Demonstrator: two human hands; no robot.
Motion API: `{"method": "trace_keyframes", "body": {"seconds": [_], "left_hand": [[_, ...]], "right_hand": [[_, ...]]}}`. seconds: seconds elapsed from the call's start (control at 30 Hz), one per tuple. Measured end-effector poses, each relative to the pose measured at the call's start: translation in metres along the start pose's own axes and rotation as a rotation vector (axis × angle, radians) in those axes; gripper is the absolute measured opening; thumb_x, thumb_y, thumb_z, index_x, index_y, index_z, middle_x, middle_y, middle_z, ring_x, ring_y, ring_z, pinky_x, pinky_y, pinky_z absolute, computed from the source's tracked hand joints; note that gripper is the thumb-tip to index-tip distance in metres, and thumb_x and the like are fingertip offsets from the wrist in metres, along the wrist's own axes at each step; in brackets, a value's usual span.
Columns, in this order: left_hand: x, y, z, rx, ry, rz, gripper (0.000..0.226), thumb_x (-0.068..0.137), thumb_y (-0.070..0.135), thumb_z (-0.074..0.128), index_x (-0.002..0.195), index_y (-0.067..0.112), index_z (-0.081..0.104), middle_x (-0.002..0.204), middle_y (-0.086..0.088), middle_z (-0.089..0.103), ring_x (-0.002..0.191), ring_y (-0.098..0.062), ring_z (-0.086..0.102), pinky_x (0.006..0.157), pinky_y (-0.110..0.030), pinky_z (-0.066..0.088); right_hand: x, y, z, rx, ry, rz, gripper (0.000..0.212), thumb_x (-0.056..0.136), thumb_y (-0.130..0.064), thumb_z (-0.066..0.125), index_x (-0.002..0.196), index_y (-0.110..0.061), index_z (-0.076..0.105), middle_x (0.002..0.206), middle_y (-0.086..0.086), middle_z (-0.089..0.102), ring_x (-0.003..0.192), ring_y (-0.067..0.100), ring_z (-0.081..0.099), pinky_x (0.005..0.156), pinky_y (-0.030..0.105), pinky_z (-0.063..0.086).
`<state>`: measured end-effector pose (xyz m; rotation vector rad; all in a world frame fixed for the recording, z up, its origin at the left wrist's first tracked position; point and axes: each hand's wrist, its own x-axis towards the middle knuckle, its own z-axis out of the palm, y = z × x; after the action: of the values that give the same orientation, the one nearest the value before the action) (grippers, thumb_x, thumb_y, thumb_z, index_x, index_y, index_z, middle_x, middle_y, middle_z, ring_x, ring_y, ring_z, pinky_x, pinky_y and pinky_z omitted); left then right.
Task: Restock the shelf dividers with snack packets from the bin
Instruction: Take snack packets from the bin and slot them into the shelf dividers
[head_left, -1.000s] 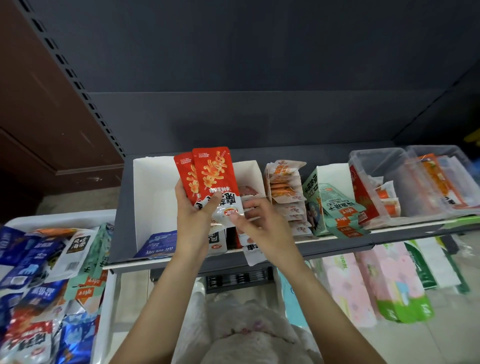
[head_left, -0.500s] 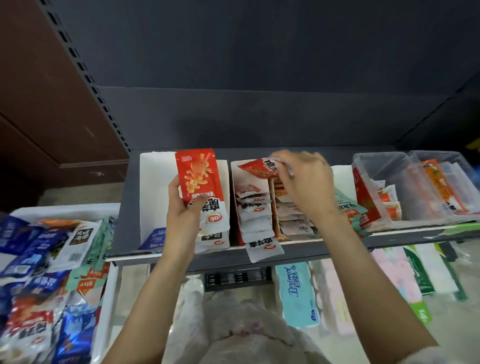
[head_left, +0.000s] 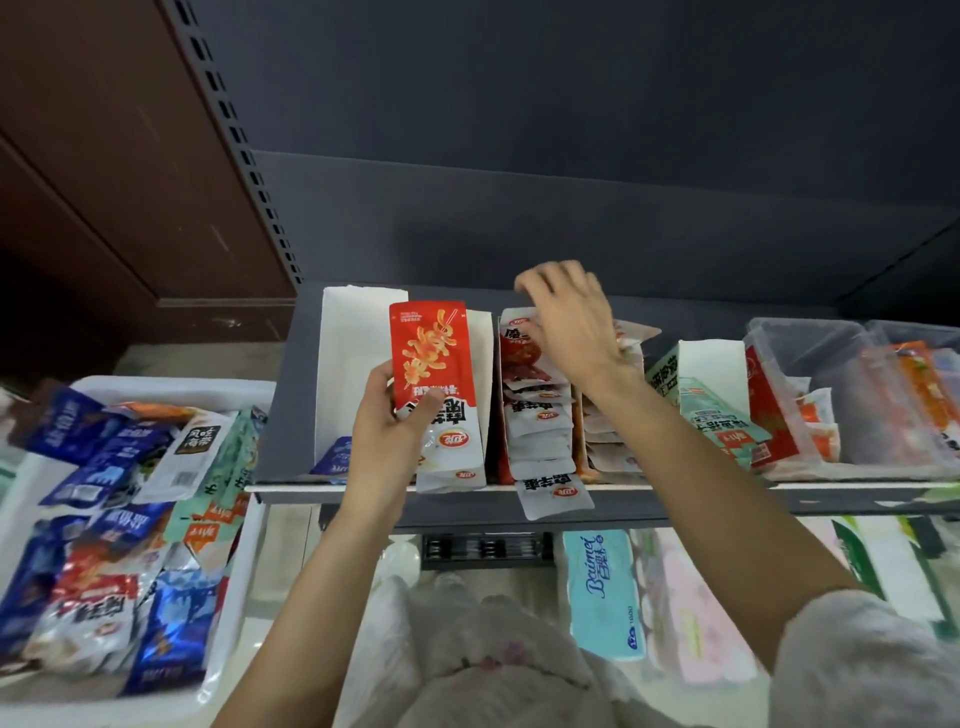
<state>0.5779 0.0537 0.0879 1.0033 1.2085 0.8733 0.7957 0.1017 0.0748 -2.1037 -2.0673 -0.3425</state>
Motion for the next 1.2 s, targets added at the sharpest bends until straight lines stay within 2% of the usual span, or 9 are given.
{"method": "trace_keyframes", "body": {"seconds": [0.13, 0.23, 0.4, 0.5, 0.6, 0.7, 0.87, 1.0, 1.2], "left_hand": [[0.003, 0.002, 0.005, 0.027, -0.020, 0.016, 0.034, 0.091, 0.019, 0.061, 0.123, 0.024, 0.049, 0.114, 0.001, 0.063, 0.104, -0.019, 0.064, 0.089, -0.042, 0.053], [0.004, 0.003, 0.014, 0.020, -0.040, 0.012, 0.030, 0.092, 0.019, 0.059, 0.121, 0.025, 0.049, 0.111, 0.004, 0.064, 0.096, -0.010, 0.066, 0.076, -0.027, 0.056], [0.006, 0.000, 0.028, -0.094, -0.056, -0.027, 0.036, 0.088, 0.015, 0.064, 0.122, 0.020, 0.050, 0.113, -0.001, 0.066, 0.099, -0.019, 0.066, 0.074, -0.034, 0.054], [0.004, -0.001, 0.038, -0.166, -0.109, -0.051, 0.035, 0.086, 0.013, 0.066, 0.117, 0.017, 0.051, 0.112, -0.005, 0.066, 0.100, -0.021, 0.066, 0.072, -0.031, 0.053], [0.004, -0.003, 0.045, -0.099, -0.195, -0.021, 0.024, 0.088, 0.016, 0.064, 0.111, 0.016, 0.056, 0.106, -0.005, 0.068, 0.100, -0.016, 0.067, 0.085, -0.029, 0.052], [0.015, -0.008, 0.044, 0.294, -0.188, 0.204, 0.019, 0.090, 0.024, 0.063, 0.108, 0.023, 0.057, 0.098, 0.008, 0.067, 0.094, -0.005, 0.063, 0.084, -0.021, 0.046], [0.041, -0.016, 0.049, 1.068, -0.156, 0.686, 0.032, 0.091, 0.030, 0.060, 0.121, 0.022, 0.060, 0.118, 0.002, 0.062, 0.108, -0.018, 0.053, 0.088, -0.030, 0.042], [0.051, -0.019, 0.060, 1.187, -0.189, 0.727, 0.029, 0.088, 0.031, 0.063, 0.116, 0.026, 0.066, 0.116, 0.002, 0.067, 0.102, -0.023, 0.056, 0.085, -0.036, 0.040], [0.051, -0.025, 0.059, 1.109, -0.185, 0.734, 0.025, 0.085, 0.025, 0.068, 0.110, 0.024, 0.071, 0.105, -0.001, 0.071, 0.092, -0.025, 0.060, 0.079, -0.036, 0.045]], "right_hand": [[-0.040, -0.005, -0.032, 0.470, 0.120, 0.224, 0.042, 0.081, -0.010, 0.070, 0.120, -0.016, 0.055, 0.121, 0.002, 0.053, 0.111, 0.016, 0.050, 0.091, 0.023, 0.040], [-0.082, -0.030, -0.054, 0.697, 0.115, 0.306, 0.031, 0.087, -0.017, 0.066, 0.117, -0.017, 0.057, 0.113, -0.006, 0.055, 0.099, 0.003, 0.054, 0.087, 0.018, 0.041], [-0.113, -0.076, -0.061, 1.282, -0.146, 0.626, 0.043, 0.077, -0.050, 0.063, 0.111, -0.026, 0.055, 0.106, -0.011, 0.065, 0.096, 0.001, 0.062, 0.084, 0.028, 0.054], [-0.114, -0.083, -0.055, 1.525, -0.145, 0.804, 0.025, 0.081, -0.022, 0.073, 0.104, -0.021, 0.062, 0.097, -0.003, 0.071, 0.090, 0.012, 0.068, 0.076, 0.030, 0.055], [-0.111, -0.070, -0.060, 1.687, 0.182, 0.985, 0.021, 0.081, -0.004, 0.070, 0.100, -0.014, 0.067, 0.095, 0.004, 0.073, 0.088, 0.016, 0.069, 0.073, 0.028, 0.055], [-0.111, -0.033, -0.072, 1.421, 0.453, 0.872, 0.017, 0.085, -0.004, 0.066, 0.099, -0.014, 0.068, 0.093, -0.004, 0.072, 0.087, 0.009, 0.067, 0.072, 0.024, 0.055], [-0.090, 0.013, -0.076, 0.514, 0.387, 0.341, 0.015, 0.089, -0.018, 0.065, 0.102, -0.016, 0.072, 0.091, -0.007, 0.071, 0.080, 0.011, 0.063, 0.068, 0.024, 0.051], [-0.039, 0.009, -0.041, 0.201, 0.177, 0.072, 0.014, 0.086, -0.013, 0.066, 0.095, -0.022, 0.073, 0.085, -0.005, 0.072, 0.080, 0.018, 0.063, 0.059, 0.028, 0.050], [0.010, 0.004, -0.001, 0.056, -0.124, 0.021, 0.025, 0.086, -0.002, 0.057, 0.105, -0.015, 0.067, 0.100, 0.003, 0.066, 0.095, 0.023, 0.058, 0.084, 0.034, 0.048]]}}
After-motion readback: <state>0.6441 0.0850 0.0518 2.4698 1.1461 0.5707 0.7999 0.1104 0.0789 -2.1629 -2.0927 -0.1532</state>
